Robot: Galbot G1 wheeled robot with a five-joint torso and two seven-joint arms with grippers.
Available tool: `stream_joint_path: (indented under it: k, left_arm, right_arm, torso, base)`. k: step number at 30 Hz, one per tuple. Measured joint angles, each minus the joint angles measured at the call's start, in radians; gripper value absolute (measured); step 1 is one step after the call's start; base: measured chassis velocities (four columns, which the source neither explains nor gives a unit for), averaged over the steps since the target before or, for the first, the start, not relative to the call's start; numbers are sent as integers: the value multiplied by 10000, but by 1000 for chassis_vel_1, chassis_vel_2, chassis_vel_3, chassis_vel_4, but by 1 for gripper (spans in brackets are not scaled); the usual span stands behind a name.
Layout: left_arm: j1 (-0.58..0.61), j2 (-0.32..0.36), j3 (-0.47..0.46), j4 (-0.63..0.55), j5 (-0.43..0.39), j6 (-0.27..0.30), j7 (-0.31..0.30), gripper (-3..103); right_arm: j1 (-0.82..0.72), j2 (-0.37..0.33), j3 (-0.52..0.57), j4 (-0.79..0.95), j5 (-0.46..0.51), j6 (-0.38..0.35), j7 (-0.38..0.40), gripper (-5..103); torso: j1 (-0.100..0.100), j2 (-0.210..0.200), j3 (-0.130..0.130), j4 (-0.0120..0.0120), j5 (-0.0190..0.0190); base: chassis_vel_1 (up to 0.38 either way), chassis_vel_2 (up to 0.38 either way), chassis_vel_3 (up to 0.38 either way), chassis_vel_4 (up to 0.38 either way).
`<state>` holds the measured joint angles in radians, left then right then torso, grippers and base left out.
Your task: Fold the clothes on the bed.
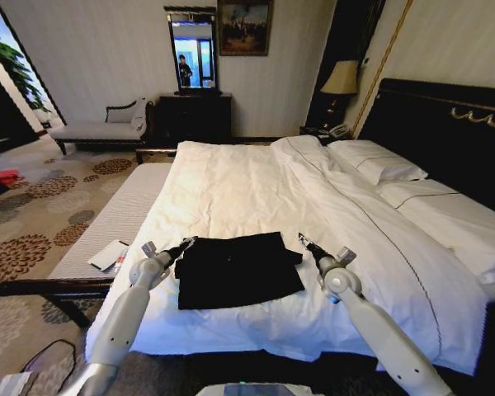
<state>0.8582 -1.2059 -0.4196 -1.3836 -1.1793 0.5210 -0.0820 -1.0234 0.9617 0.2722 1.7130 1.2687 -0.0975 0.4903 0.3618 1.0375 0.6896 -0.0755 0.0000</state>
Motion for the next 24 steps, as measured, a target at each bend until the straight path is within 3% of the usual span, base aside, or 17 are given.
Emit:
stream_joint_path:
  k: [4, 5, 7, 11, 13, 16, 22, 24]
  left_arm:
    - [-5, -3, -19, 70, 164, -167, 28, 94]
    - [18, 14, -44, 78, 257, -270, 75, 84]
    - [52, 26, -62, 78, 310, -348, 98, 84]
    - [161, 62, -124, 70, 410, -511, 156, 61]
    - [179, 61, -128, 66, 429, -525, 173, 61]
    - [212, 19, -151, 42, 439, -543, 178, 45]
    - [209, -72, -166, 51, 467, -543, 142, 29]
    - [173, -124, -167, 125, 536, -557, 135, 19]
  right_arm:
    - [45, 11, -24, -39, 0, -3, 6, 100]
    - [74, 23, -57, -71, -2, -4, 9, 100]
    - [101, 35, -86, -106, -6, -4, 11, 100]
    - [305, 109, -254, -376, -24, -5, 14, 100]
    - [400, 134, -312, -504, -29, -6, 14, 100]
    - [634, 191, -438, -788, -40, -6, 27, 100]
    - [738, 185, -501, -838, -39, -17, 50, 100]
    - [762, 177, -511, -888, -39, -20, 51, 100]
  torso:
    - [0, 0, 0, 1, 0]
    - [0, 0, 0, 0, 0]
    - [-1, 0, 0, -1, 0]
    - [-2, 1, 0, 1, -1]
    - [-2, 1, 0, 1, 0]
    - [-2, 1, 0, 2, 1]
    - [-2, 1, 0, 0, 0]
    - [-2, 2, -1, 0, -1]
  base:
    - [0, 0, 0, 0]
    - [0, 0, 0, 0]
    - [0, 0, 0, 0]
    - [0, 0, 0, 0]
    - [0, 0, 0, 0]
    - [0, 0, 0, 0]
    - [0, 0, 0, 0]
    - [0, 0, 0, 0]
